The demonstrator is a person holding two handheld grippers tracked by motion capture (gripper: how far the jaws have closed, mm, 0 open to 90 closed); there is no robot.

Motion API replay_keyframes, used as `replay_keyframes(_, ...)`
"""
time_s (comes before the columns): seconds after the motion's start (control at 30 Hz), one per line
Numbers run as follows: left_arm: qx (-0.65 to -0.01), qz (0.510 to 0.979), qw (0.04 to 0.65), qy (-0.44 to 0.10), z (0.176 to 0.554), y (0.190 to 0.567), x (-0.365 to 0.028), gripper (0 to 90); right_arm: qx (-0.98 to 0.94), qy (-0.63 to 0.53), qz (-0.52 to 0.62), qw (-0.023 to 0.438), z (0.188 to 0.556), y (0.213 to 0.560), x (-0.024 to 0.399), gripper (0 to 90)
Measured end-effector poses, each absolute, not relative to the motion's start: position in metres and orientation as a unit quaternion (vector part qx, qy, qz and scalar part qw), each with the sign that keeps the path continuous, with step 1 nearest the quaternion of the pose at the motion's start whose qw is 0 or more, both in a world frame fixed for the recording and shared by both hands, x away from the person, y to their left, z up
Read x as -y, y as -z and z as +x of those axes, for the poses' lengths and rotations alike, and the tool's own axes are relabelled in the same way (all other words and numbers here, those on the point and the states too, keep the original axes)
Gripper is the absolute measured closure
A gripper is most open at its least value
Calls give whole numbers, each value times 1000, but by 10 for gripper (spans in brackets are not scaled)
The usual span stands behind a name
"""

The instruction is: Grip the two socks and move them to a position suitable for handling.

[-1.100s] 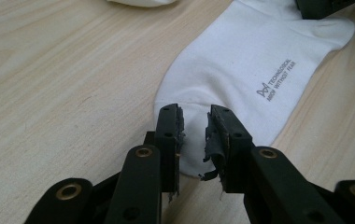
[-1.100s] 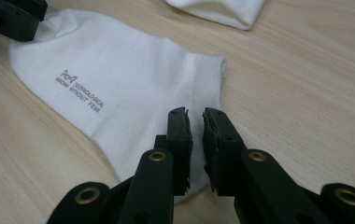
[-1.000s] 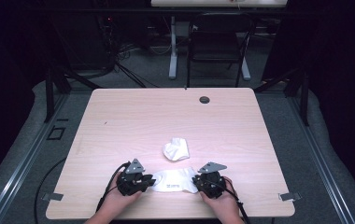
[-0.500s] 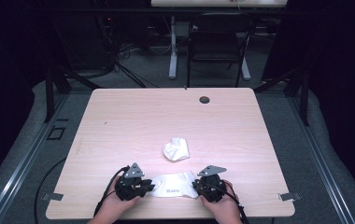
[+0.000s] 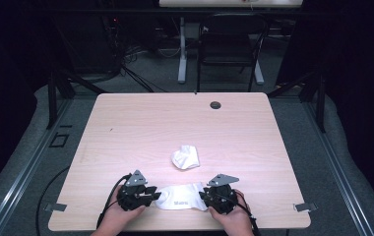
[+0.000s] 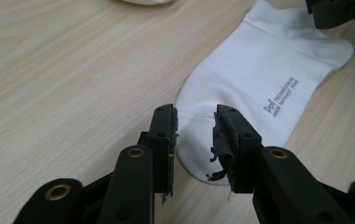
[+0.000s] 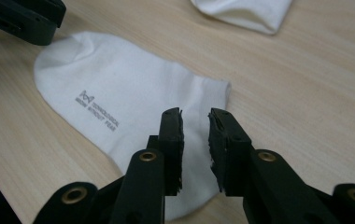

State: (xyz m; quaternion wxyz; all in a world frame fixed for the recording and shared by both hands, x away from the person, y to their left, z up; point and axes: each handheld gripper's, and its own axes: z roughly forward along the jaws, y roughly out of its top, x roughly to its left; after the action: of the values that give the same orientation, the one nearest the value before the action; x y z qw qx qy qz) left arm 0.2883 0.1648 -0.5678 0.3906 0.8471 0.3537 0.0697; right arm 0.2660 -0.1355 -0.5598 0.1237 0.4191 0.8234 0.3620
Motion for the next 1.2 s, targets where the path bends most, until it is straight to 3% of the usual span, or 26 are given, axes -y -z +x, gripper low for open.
replay_keyframes(0.2,-365,840,393,-76,294,567,-170,629,-821,-370,415,128,273,550,134,707)
replay_keyframes(0.7,-372,836,396,-85,299,565,-177,633,-827,-370,396,151,309,532,118,625)
replay_keyframes(1.2,-380,832,396,-87,304,565,-181,630,-818,-365,423,139,341,520,94,671)
